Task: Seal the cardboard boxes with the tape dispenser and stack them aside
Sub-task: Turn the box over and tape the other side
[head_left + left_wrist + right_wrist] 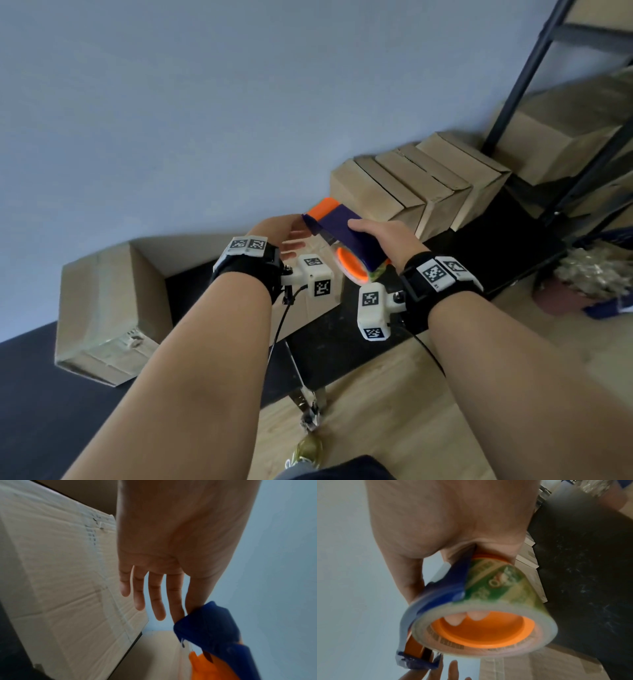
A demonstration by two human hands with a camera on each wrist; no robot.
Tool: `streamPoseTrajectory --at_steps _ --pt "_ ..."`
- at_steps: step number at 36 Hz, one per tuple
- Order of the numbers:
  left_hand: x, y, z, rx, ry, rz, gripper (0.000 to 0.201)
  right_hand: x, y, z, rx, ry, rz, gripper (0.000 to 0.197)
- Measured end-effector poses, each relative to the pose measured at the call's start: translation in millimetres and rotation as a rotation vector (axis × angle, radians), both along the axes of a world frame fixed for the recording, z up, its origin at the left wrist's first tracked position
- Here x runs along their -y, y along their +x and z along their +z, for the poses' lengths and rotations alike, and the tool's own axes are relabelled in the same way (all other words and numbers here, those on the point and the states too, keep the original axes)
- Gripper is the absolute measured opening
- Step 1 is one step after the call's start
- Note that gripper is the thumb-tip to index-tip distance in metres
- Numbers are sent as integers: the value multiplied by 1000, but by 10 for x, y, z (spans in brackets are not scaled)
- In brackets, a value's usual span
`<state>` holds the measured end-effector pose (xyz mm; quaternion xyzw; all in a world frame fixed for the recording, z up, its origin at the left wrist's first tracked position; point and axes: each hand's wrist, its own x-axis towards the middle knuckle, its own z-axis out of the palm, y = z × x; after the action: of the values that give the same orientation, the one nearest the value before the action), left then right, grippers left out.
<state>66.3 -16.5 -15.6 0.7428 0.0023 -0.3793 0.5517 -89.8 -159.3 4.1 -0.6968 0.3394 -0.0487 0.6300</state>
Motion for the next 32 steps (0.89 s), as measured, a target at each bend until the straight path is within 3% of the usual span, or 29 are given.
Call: streamPoseTrajectory --at_steps 9,12,17,28,32 --pt "33 242 41 263 222 -194 9 -55 166 -9 -53 -58 -11 51" --pt "79 306 13 381 258 -223 26 -93 196 -4 -70 -58 -25 46" --pt "161 342 25 474 255 -242 33 -117 226 20 -69 -68 -61 37" --pt "479 308 8 625 379 -203 28 -12 118 12 -71 -101 -163 42" --pt "491 382 27 600 359 -98 31 56 22 26 -100 -101 -161 35"
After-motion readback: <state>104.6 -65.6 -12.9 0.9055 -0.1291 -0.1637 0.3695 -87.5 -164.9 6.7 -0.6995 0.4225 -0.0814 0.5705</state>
